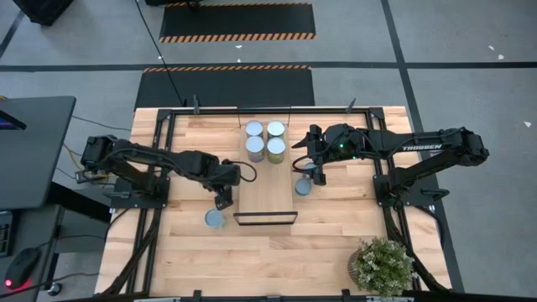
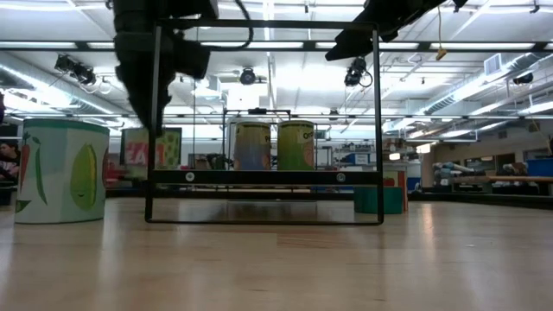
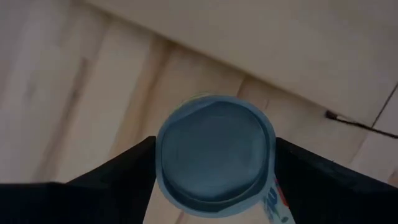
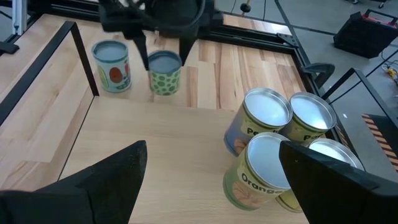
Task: Pick and place cans onto a shelf
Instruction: Put the canned green peas onto the shelf
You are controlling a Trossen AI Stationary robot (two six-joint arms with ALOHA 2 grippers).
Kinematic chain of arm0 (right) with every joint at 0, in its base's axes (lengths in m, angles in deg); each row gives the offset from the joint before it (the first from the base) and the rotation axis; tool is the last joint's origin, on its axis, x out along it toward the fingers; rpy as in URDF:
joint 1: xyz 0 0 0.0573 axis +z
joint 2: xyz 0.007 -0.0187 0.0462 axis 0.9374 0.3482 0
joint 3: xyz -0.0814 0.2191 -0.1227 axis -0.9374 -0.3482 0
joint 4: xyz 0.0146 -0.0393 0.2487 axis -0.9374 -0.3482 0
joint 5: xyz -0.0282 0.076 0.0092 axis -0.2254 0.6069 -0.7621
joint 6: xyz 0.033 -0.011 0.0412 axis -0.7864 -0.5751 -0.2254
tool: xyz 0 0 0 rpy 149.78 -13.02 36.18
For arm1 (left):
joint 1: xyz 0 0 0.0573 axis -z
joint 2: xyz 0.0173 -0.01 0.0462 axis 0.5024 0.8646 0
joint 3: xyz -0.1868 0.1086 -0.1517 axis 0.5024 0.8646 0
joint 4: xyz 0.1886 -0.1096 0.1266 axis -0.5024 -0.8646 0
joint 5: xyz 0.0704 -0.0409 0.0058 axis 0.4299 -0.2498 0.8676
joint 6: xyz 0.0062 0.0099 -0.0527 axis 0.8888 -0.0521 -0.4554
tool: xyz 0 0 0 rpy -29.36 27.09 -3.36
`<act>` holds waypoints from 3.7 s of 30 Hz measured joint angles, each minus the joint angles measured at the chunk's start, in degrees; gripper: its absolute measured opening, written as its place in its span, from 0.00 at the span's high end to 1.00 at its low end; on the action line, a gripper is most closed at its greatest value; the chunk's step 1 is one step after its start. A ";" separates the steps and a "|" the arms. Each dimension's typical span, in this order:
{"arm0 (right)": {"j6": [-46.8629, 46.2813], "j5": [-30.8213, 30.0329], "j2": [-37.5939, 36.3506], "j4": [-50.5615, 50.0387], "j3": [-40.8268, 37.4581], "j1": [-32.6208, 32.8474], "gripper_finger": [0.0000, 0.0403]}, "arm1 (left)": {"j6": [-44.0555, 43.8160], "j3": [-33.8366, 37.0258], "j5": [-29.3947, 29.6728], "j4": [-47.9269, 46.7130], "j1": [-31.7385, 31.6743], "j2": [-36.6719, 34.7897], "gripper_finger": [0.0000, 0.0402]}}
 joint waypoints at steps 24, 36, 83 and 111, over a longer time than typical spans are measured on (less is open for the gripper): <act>0.04 0.00 -0.01 1.08 0.00 0.00 0.07 | 17.79 -4.85 -2.10 16.40 -7.17 4.94 0.26; 0.20 0.00 -0.02 0.92 0.00 0.00 0.07 | 21.94 -5.03 -3.09 17.62 -10.07 7.56 0.26; -0.02 0.00 -0.02 0.02 0.00 0.00 0.07 | 24.87 -5.03 -2.69 17.57 -8.71 7.91 0.21; -0.02 0.00 -0.02 -0.03 0.00 0.00 0.07 | 23.94 -5.01 -2.67 17.59 -8.71 7.91 0.21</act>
